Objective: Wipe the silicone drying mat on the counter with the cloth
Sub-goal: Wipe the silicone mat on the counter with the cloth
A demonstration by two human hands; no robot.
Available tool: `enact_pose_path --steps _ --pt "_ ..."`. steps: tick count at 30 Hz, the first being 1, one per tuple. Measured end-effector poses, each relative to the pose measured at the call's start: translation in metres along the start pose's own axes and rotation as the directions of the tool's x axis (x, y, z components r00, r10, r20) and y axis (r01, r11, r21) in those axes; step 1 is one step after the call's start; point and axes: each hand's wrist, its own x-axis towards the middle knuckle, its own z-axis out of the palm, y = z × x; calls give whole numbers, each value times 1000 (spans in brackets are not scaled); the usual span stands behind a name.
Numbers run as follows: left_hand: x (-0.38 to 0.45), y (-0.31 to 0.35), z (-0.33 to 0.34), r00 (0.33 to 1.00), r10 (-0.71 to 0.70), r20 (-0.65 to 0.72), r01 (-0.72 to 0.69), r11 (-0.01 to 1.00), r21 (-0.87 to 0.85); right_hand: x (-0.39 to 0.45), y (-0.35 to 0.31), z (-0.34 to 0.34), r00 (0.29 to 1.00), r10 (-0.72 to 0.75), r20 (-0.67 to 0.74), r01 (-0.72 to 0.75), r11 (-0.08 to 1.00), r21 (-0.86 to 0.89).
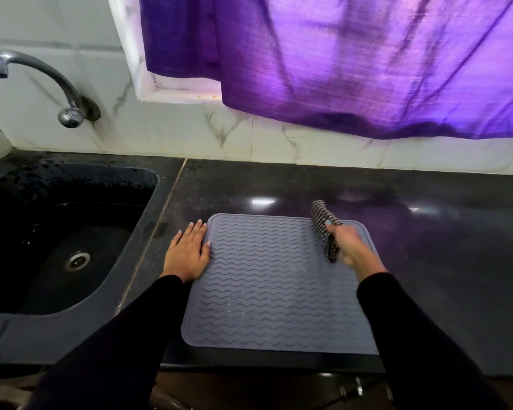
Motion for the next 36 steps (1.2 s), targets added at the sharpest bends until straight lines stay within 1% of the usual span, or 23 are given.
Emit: enact_pose_path --steps 1,2,3,5,7,8,10,12,15,17,19,21,22,23,24,25,26,27,29,30,32,33,36 --pt "0 0 0 1000 -4 2 4 1000 3 6 -6 -11 999 35 -32 -32 996 89" --pt "0 0 0 1000 -6 2 6 1000 7 10 -11 -19 995 19 -99 -14 999 46" --pt "0 0 0 1000 -6 2 6 1000 8 10 -16 -24 982 -55 -182 33 992 -121" --pt "0 0 0 1000 -8 3 8 1000 5 4 -19 -25 940 -239 -245 104 881 -461" --pt "0 -1 0 1000 -10 -3 10 1000 7 -3 -10 -13 933 -320 -163 150 760 -633" --pt "0 -1 1 1000 -10 -4 10 1000 12 -6 -3 -3 943 -315 -109 156 708 -689" --pt "0 -1 0 1000 -9 -1 9 1000 14 -7 21 19 948 -317 -9 190 592 -784" --pt "-1 -1 0 1000 -8 -2 8 1000 14 -7 40 33 932 -361 38 222 484 -847" --pt "-1 -1 2 1000 -10 -13 10 1000 18 -4 44 32 908 -414 65 259 433 -864" --pt "-1 -1 2 1000 -9 -12 9 1000 16 -3 40 20 910 -409 70 289 504 -814" --pt "-1 -1 2 1000 -8 -6 8 1000 12 2 34 5 944 -324 59 281 699 -658" --pt "-1 -1 2 1000 -5 -10 5 1000 3 10 27 -7 983 -182 12 174 917 -359" --pt "-1 -1 2 1000 -3 -15 3 1000 -1 12 21 -11 996 -85 -20 82 989 -123" --pt "-1 -1 2 1000 -1 -18 1 1000 -1 14 14 -12 997 11 -72 -4 995 99" --pt "-1 -2 2 1000 1 -21 -1 1000 3 15 8 -13 987 88 -135 -55 971 233" --pt "-1 -2 2 1000 2 -22 -2 1000 5 13 2 -14 969 105 -222 -57 975 213" --pt "0 -3 2 1000 2 -21 -2 1000 3 10 -4 -13 949 46 -311 -30 998 59" --pt "0 -3 2 1000 1 -21 -1 1000 -2 4 -10 -13 929 -73 -362 14 987 -163" --pt "0 -3 1 1000 -2 -20 2 1000 -10 -13 -17 -10 905 -297 -304 96 840 -535" --pt "0 -2 1 1000 -2 -19 2 1000 -10 -16 -16 -7 917 -329 -225 101 739 -666" --pt "0 -3 1 1000 -1 -24 1 1000 -10 -16 -9 4 969 -242 -57 85 539 -838" --pt "0 -3 1 1000 -1 -27 1 1000 -11 -15 -5 10 984 -178 -9 79 482 -873" --pt "1 -4 2 1000 -3 -31 3 1000 -12 -10 10 32 992 -126 -27 31 442 -896"
